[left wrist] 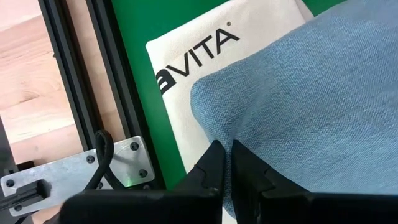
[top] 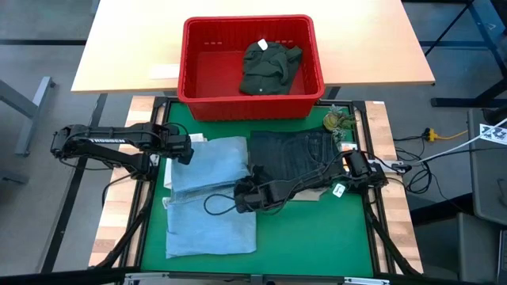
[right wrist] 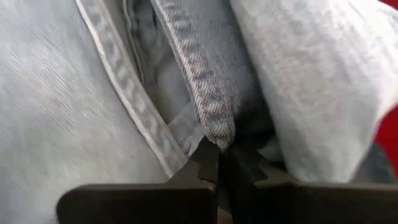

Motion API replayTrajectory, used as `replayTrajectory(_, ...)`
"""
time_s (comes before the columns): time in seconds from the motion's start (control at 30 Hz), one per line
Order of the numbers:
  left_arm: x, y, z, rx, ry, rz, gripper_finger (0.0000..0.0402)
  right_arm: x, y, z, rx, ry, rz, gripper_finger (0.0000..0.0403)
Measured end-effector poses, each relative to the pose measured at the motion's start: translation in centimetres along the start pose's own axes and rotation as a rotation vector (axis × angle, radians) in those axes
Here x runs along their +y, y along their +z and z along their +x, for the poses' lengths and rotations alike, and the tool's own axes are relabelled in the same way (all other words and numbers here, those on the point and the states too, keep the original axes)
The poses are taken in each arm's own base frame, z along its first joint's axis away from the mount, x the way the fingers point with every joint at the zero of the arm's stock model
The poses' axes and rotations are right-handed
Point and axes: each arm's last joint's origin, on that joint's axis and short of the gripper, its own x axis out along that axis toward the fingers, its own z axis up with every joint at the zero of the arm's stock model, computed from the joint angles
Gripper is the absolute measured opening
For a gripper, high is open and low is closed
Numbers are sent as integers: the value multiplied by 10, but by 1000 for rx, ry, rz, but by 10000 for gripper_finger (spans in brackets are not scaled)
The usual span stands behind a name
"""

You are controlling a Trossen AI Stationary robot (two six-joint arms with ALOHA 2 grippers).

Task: Fold Laundry from Bin
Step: Fold the light blue jeans

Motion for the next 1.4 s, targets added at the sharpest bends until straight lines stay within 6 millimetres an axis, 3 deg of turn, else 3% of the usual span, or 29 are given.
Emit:
replayTrajectory(0.17, 1, -1, 0, 9, 19, 9, 7, -6, 6, -8, 49, 7, -42, 12)
replayTrajectory(0.5, 1, -1, 0, 9, 18, 77, 15, -3, 7, -8, 51, 105, -33, 68)
replayTrajectory(0.93, 1, -2, 0, 69, -11, 112, 115, -4, 8, -8, 55, 106, -36, 180)
replayTrajectory(1.13, 5, -8, -1, 197, -27, 124, 147, -13, 20, -23, 113, 154, -74, 197)
replayTrajectory(1.4, 10, -10, -8, 236, -101, 191, 137, -30, 41, -50, 171, 314, -91, 198)
